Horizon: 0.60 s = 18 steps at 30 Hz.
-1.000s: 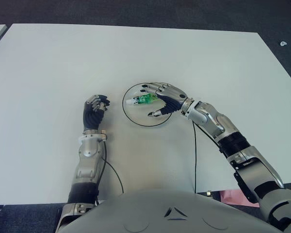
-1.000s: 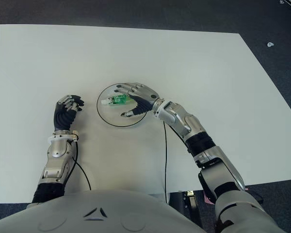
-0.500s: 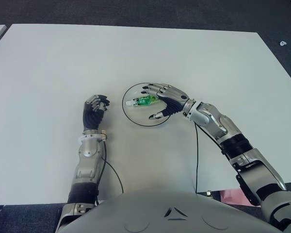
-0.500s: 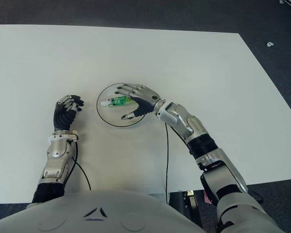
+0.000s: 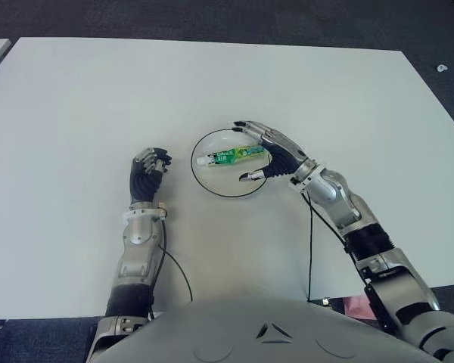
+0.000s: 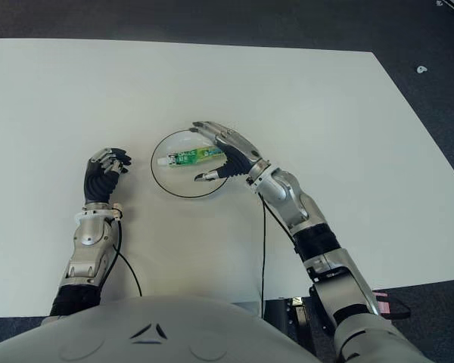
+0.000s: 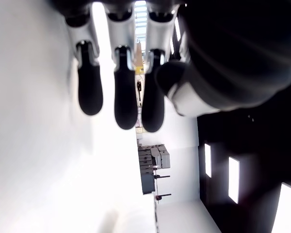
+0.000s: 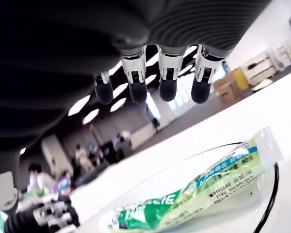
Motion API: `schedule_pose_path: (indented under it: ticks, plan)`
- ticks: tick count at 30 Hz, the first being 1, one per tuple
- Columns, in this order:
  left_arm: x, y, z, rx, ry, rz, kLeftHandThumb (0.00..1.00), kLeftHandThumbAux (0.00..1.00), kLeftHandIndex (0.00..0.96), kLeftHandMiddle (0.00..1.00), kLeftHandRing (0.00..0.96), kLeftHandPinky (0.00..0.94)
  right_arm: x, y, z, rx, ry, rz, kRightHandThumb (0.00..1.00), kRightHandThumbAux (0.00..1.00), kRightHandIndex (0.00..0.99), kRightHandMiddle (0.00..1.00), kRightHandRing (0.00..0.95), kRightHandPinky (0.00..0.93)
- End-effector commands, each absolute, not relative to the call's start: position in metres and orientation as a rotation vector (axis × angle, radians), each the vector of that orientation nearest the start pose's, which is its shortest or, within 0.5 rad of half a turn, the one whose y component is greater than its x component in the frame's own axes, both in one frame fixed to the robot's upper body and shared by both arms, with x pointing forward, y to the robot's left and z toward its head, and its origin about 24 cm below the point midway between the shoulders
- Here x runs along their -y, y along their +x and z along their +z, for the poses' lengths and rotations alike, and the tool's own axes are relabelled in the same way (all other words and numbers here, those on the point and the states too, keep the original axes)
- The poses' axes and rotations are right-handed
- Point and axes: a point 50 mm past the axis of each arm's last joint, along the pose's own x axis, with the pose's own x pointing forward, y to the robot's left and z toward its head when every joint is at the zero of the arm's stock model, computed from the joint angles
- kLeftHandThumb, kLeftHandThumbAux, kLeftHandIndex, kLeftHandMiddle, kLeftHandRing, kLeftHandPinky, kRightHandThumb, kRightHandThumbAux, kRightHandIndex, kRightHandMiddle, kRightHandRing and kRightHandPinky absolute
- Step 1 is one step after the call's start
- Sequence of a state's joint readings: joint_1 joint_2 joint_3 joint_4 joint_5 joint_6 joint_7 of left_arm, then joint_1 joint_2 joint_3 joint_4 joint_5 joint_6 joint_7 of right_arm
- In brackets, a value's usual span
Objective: Put the toothpaste on the table into the plate.
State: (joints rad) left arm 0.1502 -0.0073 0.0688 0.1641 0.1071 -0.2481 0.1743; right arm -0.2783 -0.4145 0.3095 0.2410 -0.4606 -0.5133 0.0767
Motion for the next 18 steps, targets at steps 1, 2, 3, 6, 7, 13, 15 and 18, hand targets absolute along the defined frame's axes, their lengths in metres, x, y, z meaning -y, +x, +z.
schedule_pose_path:
  ticks: [1,2,3,6,7,13,15,18]
  plan:
    - [-0.182,0.189,-0.04,-0.265,0.109,0.27,0.709,0.721,0.431,0.492,0.49,0.494,0.129,0.272,0.068,0.434,-0.725,0.486,0.01,0.635,0.017,0.035,0.06,0.171]
    - [-0.182,0.189,-0.04,-0.264,0.108,0.269,0.709,0.721,0.431,0.492,0.489,0.493,0.13,0.271,0.068,0.439,-0.683,0.466,0.012,0.653,0.024,0.048,0.076,0.191]
    - [-0.182,0.189,-0.04,-0.264,0.107,0.267,0.709,0.721,0.431,0.492,0.489,0.493,0.131,0.268,0.067,0.441,-0.634,0.445,0.017,0.669,0.041,0.065,0.091,0.202]
    - [-0.182,0.189,-0.04,-0.263,0.106,0.264,0.708,0.721,0.431,0.493,0.487,0.494,0.132,0.261,0.065,0.436,-0.509,0.398,0.046,0.748,0.142,0.159,0.159,0.242]
    - [-0.182,0.189,-0.04,-0.263,0.105,0.263,0.708,0.721,0.431,0.493,0.486,0.493,0.133,0.259,0.065,0.44,-0.468,0.376,0.058,0.774,0.179,0.191,0.18,0.256]
    - [-0.182,0.189,-0.04,-0.267,0.105,0.261,0.707,0.722,0.429,0.497,0.491,0.505,0.135,0.252,0.067,0.469,-0.317,0.274,0.082,0.889,0.297,0.28,0.26,0.287]
    - [-0.182,0.189,-0.04,-0.268,0.109,0.262,0.707,0.723,0.429,0.499,0.495,0.511,0.136,0.25,0.067,0.461,-0.241,0.241,0.114,0.9,0.341,0.298,0.277,0.282]
    - [-0.182,0.189,-0.04,-0.27,0.114,0.261,0.707,0.723,0.429,0.497,0.497,0.508,0.138,0.245,0.065,0.436,-0.147,0.191,0.27,0.87,0.389,0.33,0.307,0.289]
